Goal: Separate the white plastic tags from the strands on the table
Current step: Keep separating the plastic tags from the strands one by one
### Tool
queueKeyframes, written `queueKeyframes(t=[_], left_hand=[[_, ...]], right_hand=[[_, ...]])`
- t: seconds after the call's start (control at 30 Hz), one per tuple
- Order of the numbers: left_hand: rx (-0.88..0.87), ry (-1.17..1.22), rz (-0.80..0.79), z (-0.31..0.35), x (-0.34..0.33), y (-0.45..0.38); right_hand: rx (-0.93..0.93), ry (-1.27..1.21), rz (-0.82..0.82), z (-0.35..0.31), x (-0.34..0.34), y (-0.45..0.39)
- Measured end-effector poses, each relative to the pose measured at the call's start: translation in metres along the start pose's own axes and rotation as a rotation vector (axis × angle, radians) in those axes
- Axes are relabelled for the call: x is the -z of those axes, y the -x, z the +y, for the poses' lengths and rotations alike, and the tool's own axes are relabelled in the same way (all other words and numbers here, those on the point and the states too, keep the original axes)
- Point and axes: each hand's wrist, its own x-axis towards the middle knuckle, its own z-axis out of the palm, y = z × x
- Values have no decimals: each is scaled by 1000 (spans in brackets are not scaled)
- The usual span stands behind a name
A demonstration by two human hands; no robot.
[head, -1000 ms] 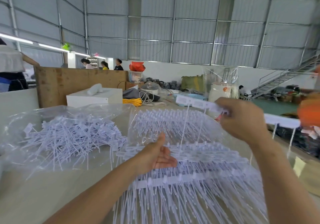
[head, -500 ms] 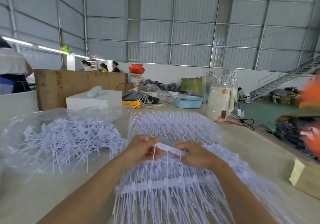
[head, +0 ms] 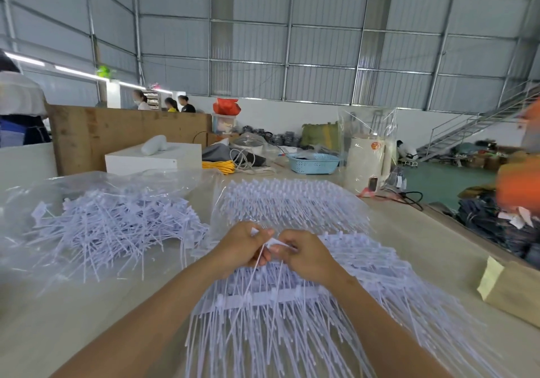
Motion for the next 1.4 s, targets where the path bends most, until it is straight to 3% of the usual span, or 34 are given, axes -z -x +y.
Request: queueKeyframes(t=[0.2, 0.3, 0.4, 0.47, 0.53, 0.6, 0.67, 0.7, 0.87, 0.97, 1.03, 1.2, 1.4], left_hand=[[-89, -156, 87, -1, -5, -2], [10, -29, 93, 2, -4, -7], [146, 67, 59, 7, -1, -10], [158, -6, 190, 5, 10, -14], [125, -61, 443, 3, 36, -20], [70, 80, 542, 4, 60, -23], [46, 210, 464, 10, 63, -21], [57, 232, 383, 13, 55, -18], [190, 283, -40, 21, 2, -4], [143, 245, -185, 19, -14, -1], [81, 241, -171, 15, -17, 0], [-6, 295, 55, 8, -15, -5], [-12, 312, -13, 3, -18, -4]], right_hand=[[-15, 20, 65, -4, -3, 1], [10, 210, 190, -8, -5, 0], [103, 469, 213, -15, -6, 3], [212, 561, 223, -22, -3, 7], [255, 468, 270, -31, 7, 6], [230, 83, 264, -35, 20, 1], [204, -259, 191, -34, 28, 1], [205, -289, 162, -31, 29, 2], [169, -124, 221, -14, 14, 0], [175, -26, 199, -10, 10, -1], [148, -27, 189, -7, 12, 0], [13, -71, 67, 1, 24, 2], [38, -126, -27, -2, 24, 5]])
